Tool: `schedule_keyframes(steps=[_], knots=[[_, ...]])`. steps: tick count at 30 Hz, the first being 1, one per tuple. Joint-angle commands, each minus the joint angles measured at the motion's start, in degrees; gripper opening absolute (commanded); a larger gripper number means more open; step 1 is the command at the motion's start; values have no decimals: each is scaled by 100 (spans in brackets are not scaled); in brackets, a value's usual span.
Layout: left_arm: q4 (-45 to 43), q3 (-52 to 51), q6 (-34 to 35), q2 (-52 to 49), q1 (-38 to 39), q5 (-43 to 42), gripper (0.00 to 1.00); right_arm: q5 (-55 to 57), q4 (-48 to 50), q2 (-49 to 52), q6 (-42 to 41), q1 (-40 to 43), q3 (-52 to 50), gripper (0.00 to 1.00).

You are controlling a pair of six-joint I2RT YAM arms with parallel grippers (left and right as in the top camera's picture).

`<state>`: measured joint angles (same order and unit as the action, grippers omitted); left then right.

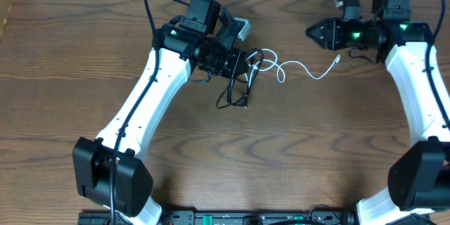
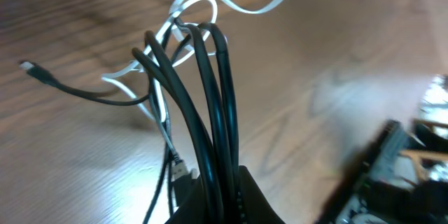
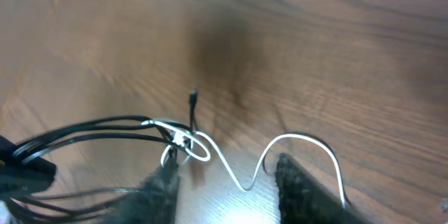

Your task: Untangle cables

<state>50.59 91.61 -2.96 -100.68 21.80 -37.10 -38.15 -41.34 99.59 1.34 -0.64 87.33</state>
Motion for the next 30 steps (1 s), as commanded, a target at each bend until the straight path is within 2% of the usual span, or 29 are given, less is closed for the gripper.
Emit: schedule_keyframes(steps=[1, 8, 12, 17, 25, 30], knots=[[-9, 33, -282, -17, -39, -907, 8, 33, -136, -46, 428, -229, -4, 50], [-76, 33, -232, -15, -369, -1991, 8, 31, -437, 94, 1115, -566, -4, 57], [-76, 33, -118, -15, -570, -2197, 7, 85, -496, 96, 1189, -616, -4, 56], [-98, 33, 157, -15, -767, -2708, 7, 116, -780, 105, 1462, -660, -7, 61], [-142, 33, 269, -15, -791, -3543, 8, 289, -599, 120, 1499, -813, -7, 63], [-140, 33, 525, -15, -791, -3600, 8, 772, -297, 240, 1270, -879, -7, 58]])
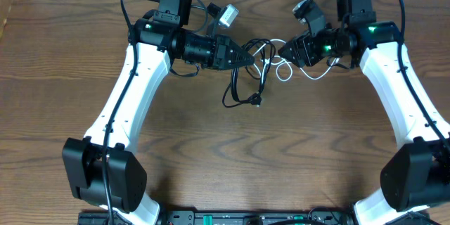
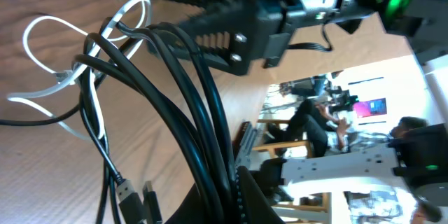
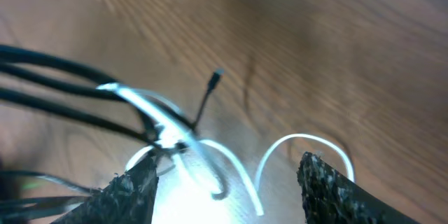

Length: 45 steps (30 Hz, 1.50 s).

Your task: Untangle cables

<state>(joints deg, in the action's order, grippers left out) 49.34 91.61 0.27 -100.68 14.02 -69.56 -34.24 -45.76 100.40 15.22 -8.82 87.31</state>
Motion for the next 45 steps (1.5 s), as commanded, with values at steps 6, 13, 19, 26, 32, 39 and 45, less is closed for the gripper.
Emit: schedule_keyframes(steps=[6, 13, 19, 26, 32, 39, 45], knots=[[-28, 33, 260, -15, -13, -470, 7, 765, 560, 385, -505, -63, -4, 50], [-153, 33, 260, -15, -13, -501, 8, 374, 935, 560, -562, -157, -4, 55], [-247, 33, 258, -15, -13, -476, 7, 387, 1088, 568, -664, -291, -4, 35], [-407, 33, 262, -15, -13, -319, 7, 455, 984, 568, -699, -308, -4, 1], [-380, 33, 260, -15, -13, 925, 7, 894, 391, 520, -1012, -101, 2, 1], [-293, 33, 258, -15, -13, 2699, 8, 1088, -680, 330, -1047, 157, 271, 1], [-179, 33, 170, -17, -13, 3198, 7, 1231, -1615, 256, -1047, 361, 732, 1]])
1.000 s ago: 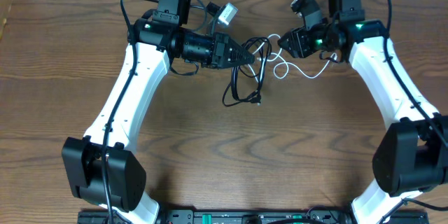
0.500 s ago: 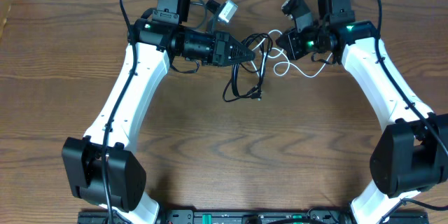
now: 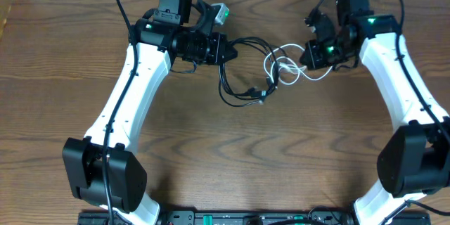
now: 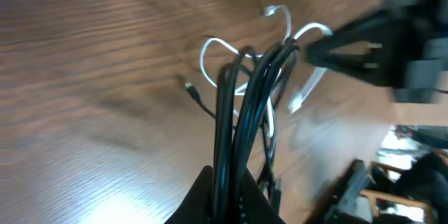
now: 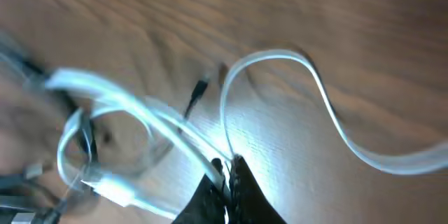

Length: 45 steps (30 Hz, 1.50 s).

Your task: Untangle cables

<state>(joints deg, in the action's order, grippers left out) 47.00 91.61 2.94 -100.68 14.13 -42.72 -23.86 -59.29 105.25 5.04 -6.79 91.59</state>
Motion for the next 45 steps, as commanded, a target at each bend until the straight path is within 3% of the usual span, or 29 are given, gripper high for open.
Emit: schedule_keyframes(steps=[1, 6, 10, 13, 19, 28, 29, 30, 32, 34, 40, 45], knots=[[68, 33, -96, -17, -24, 579, 8, 192, -352, -229, -28, 173, 348, 1], [118, 33, -94, -17, -24, 933, 7, 323, -848, -229, -31, 212, 540, 1], [219, 33, -96, -17, -24, 767, 7, 428, -612, -227, -37, 221, 538, 1], [323, 33, -214, -17, -24, 332, 8, 426, -87, -225, -83, 221, 535, 1], [564, 33, -1113, -17, 9, -1128, 7, 428, 1309, -72, -463, 192, 522, 1], [651, 33, -1303, -17, 173, -1624, 8, -11, 2811, 636, -841, 13, 520, 2], [651, 33, -1305, -17, 197, -1622, 8, -85, 2883, 675, -841, -13, 520, 6], [651, 33, -1305, -17, 232, -1620, 7, -144, 2966, 732, -839, -57, 520, 23], [649, 33, -1305, -17, 273, -1620, 8, -107, 2990, 765, -837, -129, 520, 69], [645, 33, -1303, -17, 278, -1593, 8, -92, 2949, 758, -837, -173, 520, 91], [562, 33, -953, -17, 278, -1003, 8, -245, 2455, 505, -839, -190, 522, 95], [234, 33, 804, -17, 278, 409, 7, -267, 1749, 199, -966, -212, 522, 95]])
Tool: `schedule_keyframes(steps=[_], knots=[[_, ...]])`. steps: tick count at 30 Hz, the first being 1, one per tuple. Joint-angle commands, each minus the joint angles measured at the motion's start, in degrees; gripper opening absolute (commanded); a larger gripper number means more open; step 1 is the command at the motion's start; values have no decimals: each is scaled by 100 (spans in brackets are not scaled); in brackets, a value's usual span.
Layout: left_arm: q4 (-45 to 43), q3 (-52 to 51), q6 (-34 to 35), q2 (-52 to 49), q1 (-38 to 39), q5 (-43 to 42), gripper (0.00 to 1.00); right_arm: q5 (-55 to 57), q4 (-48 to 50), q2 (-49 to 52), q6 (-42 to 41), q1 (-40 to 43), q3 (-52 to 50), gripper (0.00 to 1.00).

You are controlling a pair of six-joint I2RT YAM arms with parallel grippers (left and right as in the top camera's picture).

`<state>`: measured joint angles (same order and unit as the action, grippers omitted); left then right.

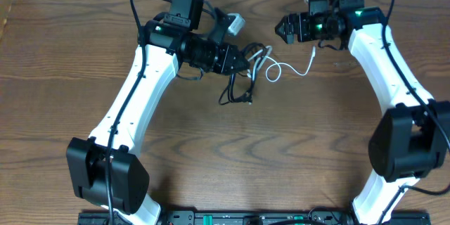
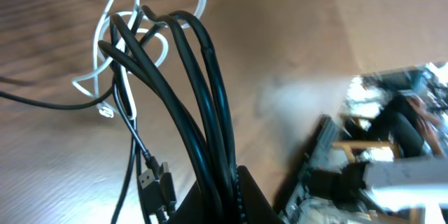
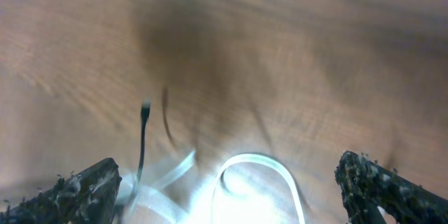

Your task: Untangle cables

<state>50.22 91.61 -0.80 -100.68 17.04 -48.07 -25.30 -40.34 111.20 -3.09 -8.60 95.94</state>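
My left gripper [image 1: 239, 60] is shut on a bundle of thick black cables [image 2: 213, 98], held up off the table with the loops and USB plugs [image 2: 157, 182] hanging below. A thin white cable [image 3: 255, 157] is threaded through the black loops at their far end and trails right across the table. My right gripper [image 1: 285, 28] hovers at the back of the table, wide open above the white cable's bend, holding nothing. A thin black cable end [image 3: 145, 108] lies just beyond it.
The wooden table [image 1: 295, 155] stretches out in front of both arms. Its back edge runs close behind the right gripper. The left arm's own black lead [image 1: 140, 3] arches over its wrist.
My right gripper was shut on the white cable right of the tangle; now it is open, further back and left, and the white cable lies free. The left gripper sits slightly further right, still holding the bundle.
The left gripper held the black bundle at every moment. The right gripper was open at the back right, then open beside the tangle, then shut on the white cable to the tangle's right. Now it is open at the back and the white cable trails right.
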Motion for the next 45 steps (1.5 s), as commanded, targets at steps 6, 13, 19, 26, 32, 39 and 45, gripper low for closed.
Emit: schedule_keyframes(steps=[6, 13, 19, 26, 32, 39, 45], knots=[[-496, 33, 3292, -17, -13, 1685, 8, -144, -586, -323, -570, -291, 61, 85], [-778, 33, 3950, -15, -13, 1639, 8, -116, -442, -55, -763, -909, 59, 75], [-789, 33, 3950, -15, -13, 1552, 7, -151, -94, 273, -1067, -1217, 59, 57], [-793, 33, 3950, -15, -13, 1554, 8, -382, 160, 612, -1123, -1436, 59, 41], [-791, 33, 3950, -15, -13, 1552, 8, -378, 339, 693, -1078, -1591, 59, 38], [-793, 33, 4164, -15, -33, 1412, 7, -822, 584, 1012, -1091, -1698, 59, 39], [-796, 33, 4162, -15, -146, 1191, 8, -979, 599, 1158, -1106, -1762, 57, 37]])
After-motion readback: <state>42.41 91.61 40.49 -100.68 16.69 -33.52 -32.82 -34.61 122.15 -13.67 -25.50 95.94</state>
